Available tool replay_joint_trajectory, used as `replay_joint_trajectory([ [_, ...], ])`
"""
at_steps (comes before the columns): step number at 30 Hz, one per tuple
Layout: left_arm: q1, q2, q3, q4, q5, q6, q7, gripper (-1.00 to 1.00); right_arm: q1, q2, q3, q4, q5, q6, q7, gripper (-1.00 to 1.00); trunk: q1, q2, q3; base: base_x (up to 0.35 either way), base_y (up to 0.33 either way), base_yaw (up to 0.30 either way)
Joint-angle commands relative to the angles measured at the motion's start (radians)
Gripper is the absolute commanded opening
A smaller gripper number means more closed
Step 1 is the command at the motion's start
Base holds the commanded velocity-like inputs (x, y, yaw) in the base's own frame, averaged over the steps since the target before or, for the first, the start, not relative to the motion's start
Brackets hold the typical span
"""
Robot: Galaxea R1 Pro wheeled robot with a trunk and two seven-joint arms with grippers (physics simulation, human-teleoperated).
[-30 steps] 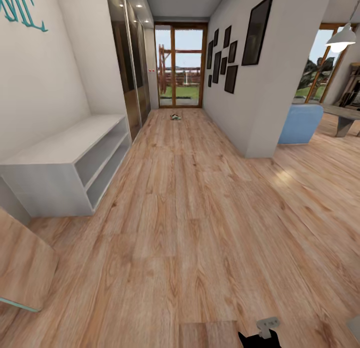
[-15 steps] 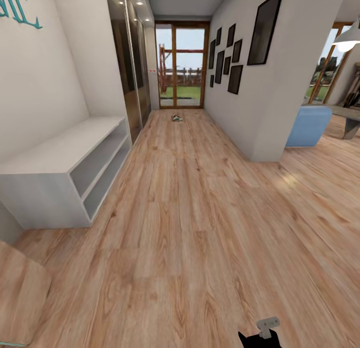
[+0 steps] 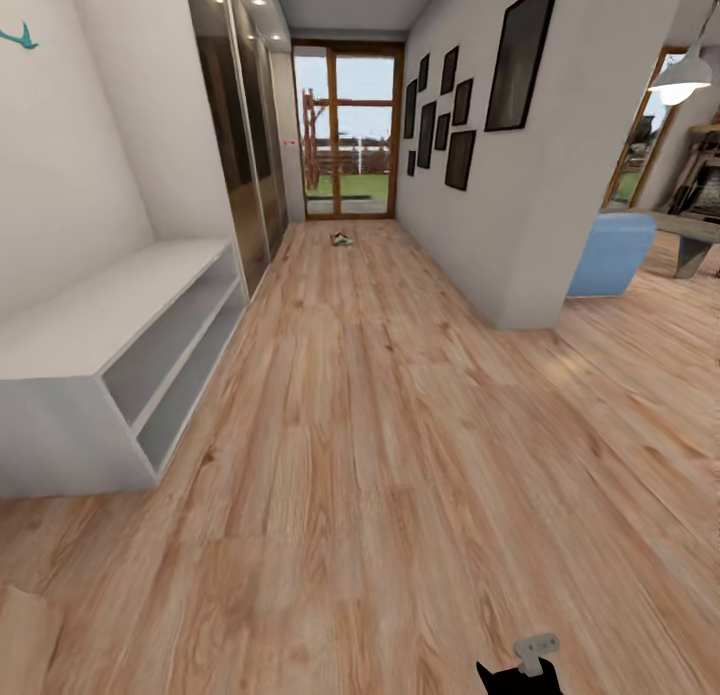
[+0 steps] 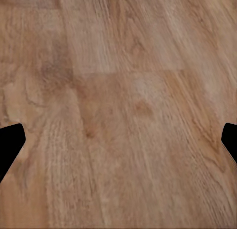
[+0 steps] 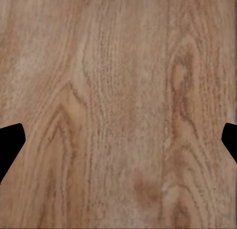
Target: Pick up the two gym shoes and the two sandals from the corridor floor and place them onto the hallstand (shoe rack) in the corridor, making sure they are on the rack and not on the floor. Arrange them so the two gym shoes are next to each other and the two sandals are next to each other.
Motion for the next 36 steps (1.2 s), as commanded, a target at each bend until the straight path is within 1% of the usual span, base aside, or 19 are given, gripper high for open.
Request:
replay_joint_trajectory([
  [1,-0.001,-0.001,0.008,0.001,-0.005,-0.003,-0.007,1.0,-0.001,0.0,-0.009,0.001,0.009,-0.003,0.003,1.0,0.0,0.0,-0.001,0.335,0.006,-0.089],
  [16,-0.001,-0.001,0.008,0.001,-0.005,-0.003,-0.007,1.0,-0.001,0.001,-0.009,0.001,0.01,-0.003,0.004,1.0,0.0,0.0,0.002,0.335,0.001,-0.015],
  [36,-0.001,-0.001,0.008,0.001,-0.005,-0.002,-0.007,1.0,0.003,0.0,-0.009,0.001,0.01,-0.003,0.005,1.0,0.0,0.0,0.031,0.335,0.0,0.0],
])
